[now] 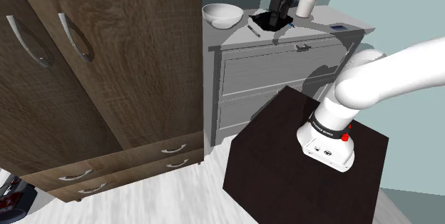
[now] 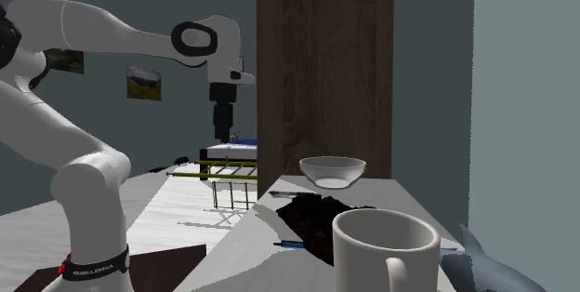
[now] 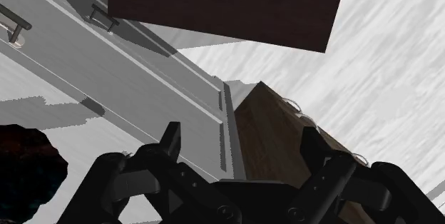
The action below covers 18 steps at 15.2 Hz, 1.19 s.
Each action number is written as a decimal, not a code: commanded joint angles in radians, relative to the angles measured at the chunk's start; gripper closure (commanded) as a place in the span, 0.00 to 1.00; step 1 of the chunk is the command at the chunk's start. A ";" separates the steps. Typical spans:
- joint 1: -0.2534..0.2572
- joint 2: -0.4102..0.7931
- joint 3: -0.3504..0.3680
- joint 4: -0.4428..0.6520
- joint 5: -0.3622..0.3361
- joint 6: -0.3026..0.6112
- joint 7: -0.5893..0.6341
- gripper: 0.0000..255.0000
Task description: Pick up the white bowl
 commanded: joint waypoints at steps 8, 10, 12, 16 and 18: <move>-0.003 0.291 0.016 0.178 -0.031 0.114 -0.007 0.00; -0.004 0.372 0.021 0.239 -0.042 0.133 -0.007 0.00; -0.005 0.453 0.025 0.306 -0.053 0.148 -0.006 0.00; -0.006 0.614 0.035 0.454 -0.078 0.160 -0.003 0.00; -0.005 0.695 0.039 0.537 -0.092 0.158 -0.001 0.00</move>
